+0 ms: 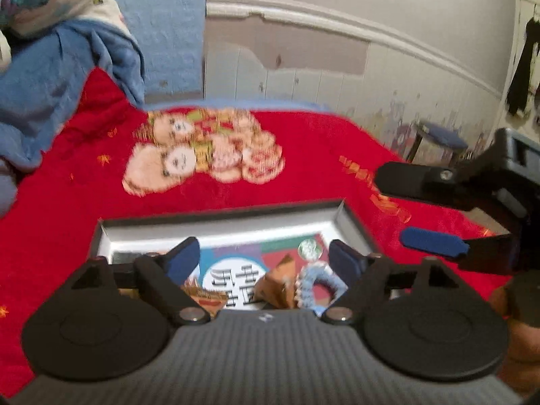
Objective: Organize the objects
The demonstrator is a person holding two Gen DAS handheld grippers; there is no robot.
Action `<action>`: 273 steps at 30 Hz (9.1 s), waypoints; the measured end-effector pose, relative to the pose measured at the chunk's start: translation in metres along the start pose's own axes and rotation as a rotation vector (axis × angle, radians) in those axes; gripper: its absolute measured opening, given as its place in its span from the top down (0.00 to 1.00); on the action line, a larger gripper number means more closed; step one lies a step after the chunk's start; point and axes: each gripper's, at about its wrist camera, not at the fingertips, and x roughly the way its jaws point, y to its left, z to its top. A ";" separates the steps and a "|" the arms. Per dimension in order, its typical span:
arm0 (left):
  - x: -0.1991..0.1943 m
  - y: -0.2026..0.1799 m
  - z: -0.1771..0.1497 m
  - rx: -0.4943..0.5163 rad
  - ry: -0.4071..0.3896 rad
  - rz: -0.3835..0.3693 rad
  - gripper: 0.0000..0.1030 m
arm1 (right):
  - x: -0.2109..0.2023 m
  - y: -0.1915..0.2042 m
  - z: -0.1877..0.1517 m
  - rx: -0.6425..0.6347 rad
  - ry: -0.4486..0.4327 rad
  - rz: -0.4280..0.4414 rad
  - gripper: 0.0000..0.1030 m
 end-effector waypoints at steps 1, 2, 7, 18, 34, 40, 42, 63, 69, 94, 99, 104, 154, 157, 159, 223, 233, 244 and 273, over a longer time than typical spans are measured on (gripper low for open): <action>-0.009 -0.002 0.004 0.006 -0.015 -0.005 0.10 | -0.009 0.008 0.003 -0.013 -0.010 -0.002 0.07; -0.019 -0.006 0.007 0.015 -0.033 -0.005 0.08 | -0.020 0.016 0.007 -0.028 -0.025 -0.007 0.05; -0.068 -0.028 0.014 0.086 -0.126 -0.021 0.00 | -0.076 0.055 0.014 -0.143 -0.103 -0.042 0.00; -0.134 -0.047 -0.021 0.062 -0.161 0.025 0.00 | -0.162 0.071 -0.003 -0.068 -0.228 -0.100 0.00; -0.041 -0.063 -0.158 0.029 0.050 -0.023 0.12 | -0.127 0.029 -0.076 -0.160 -0.155 -0.256 0.00; -0.029 -0.074 -0.169 0.055 0.062 -0.095 0.35 | -0.097 0.008 -0.087 -0.130 -0.080 -0.307 0.00; -0.028 -0.076 -0.171 0.064 0.064 -0.089 0.53 | -0.093 0.002 -0.089 -0.124 -0.070 -0.307 0.00; -0.053 -0.002 -0.153 -0.036 -0.008 0.263 0.64 | -0.015 0.002 -0.144 -0.184 0.102 -0.316 0.08; -0.057 0.028 -0.148 -0.112 0.018 0.298 0.64 | -0.009 0.005 -0.153 -0.242 0.122 -0.325 0.08; -0.051 0.039 -0.147 -0.133 0.039 0.324 0.63 | 0.010 0.036 -0.196 -0.592 0.090 -0.486 0.50; -0.051 0.038 -0.147 -0.129 0.043 0.322 0.63 | 0.010 0.040 -0.197 -0.597 0.089 -0.479 0.55; -0.053 0.035 -0.147 -0.120 0.039 0.317 0.63 | 0.009 0.045 -0.197 -0.588 0.093 -0.459 0.55; -0.109 0.027 -0.085 -0.057 -0.283 0.176 0.67 | -0.045 0.104 -0.116 -0.299 -0.055 -0.130 0.55; -0.109 0.043 -0.065 -0.060 -0.319 0.195 0.67 | -0.036 0.100 -0.093 -0.174 -0.025 -0.053 0.55; -0.103 0.055 -0.049 -0.051 -0.332 0.208 0.67 | -0.023 0.098 -0.078 -0.113 0.010 -0.032 0.55; 0.087 0.118 -0.003 -0.128 0.131 0.008 0.04 | 0.155 0.009 -0.015 -0.227 0.291 -0.271 0.37; 0.017 0.105 0.030 0.007 0.028 0.161 0.00 | 0.102 0.073 0.005 -0.259 0.212 -0.172 0.00; -0.107 0.083 0.023 -0.099 -0.121 0.234 0.00 | -0.022 0.164 -0.044 -0.537 0.023 -0.278 0.00; -0.142 0.048 -0.118 -0.090 -0.053 0.163 0.00 | -0.111 0.094 -0.192 -0.670 -0.110 -0.542 0.00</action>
